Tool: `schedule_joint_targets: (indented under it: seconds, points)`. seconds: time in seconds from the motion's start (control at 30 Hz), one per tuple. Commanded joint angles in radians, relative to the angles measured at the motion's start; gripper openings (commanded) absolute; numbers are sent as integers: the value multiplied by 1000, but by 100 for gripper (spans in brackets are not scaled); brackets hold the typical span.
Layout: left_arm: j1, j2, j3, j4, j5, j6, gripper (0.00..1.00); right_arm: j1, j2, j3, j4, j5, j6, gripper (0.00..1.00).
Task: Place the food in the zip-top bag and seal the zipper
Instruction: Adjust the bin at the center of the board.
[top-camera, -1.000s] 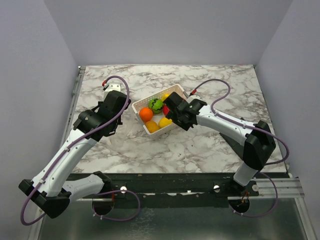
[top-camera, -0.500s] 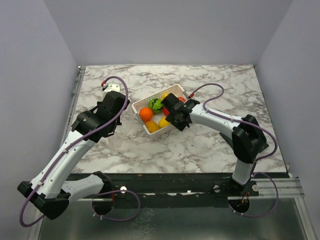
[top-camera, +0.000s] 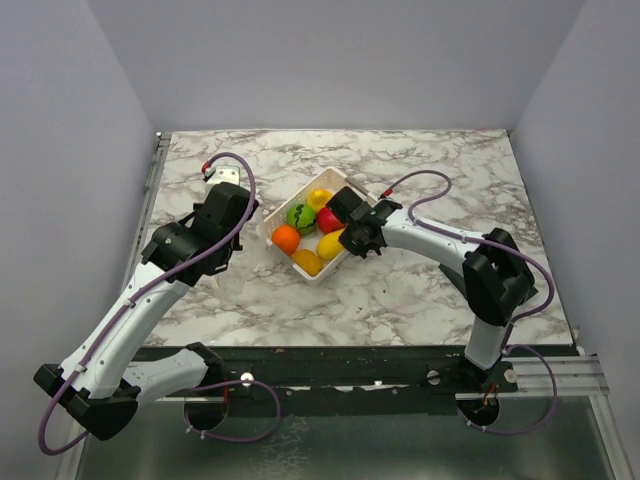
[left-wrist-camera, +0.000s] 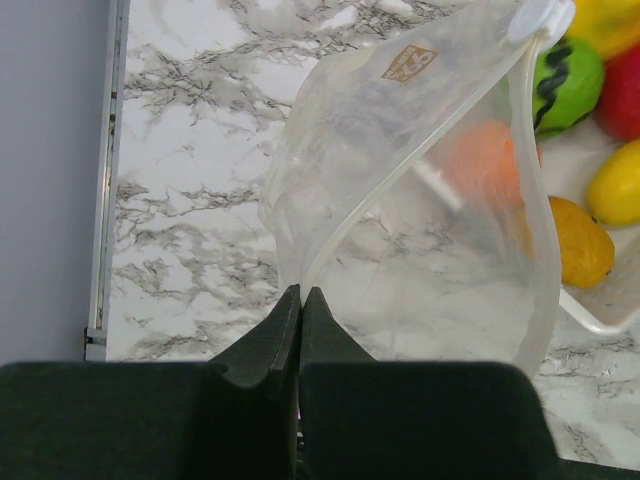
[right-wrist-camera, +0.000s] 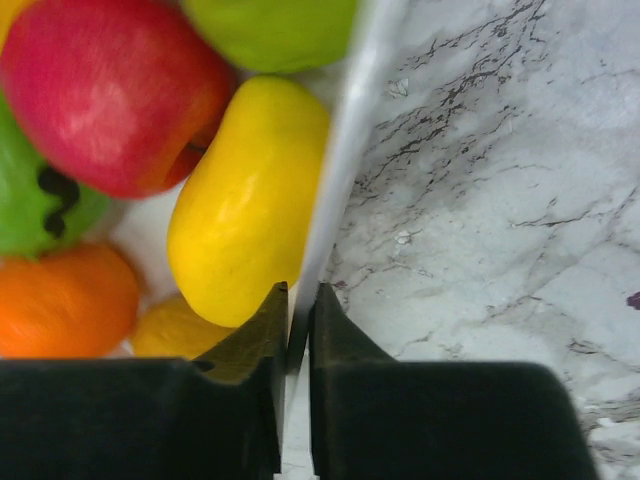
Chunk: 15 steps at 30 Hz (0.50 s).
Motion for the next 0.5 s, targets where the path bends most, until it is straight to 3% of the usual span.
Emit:
schedule_joint_targets:
  seconds: [0.0,0.17,0.47]
  points:
    - [0,-13,-6,-12,-32,6,0,-14,-29,-44,-3,17,-49,1]
    - [-1,-12,-1,-15,-37,3,0,-25,-80,-85,33,31,-136,1]
    - [0,-8,4,-15,-35,-3,0,-52,-149,-131,96,8,-498,1]
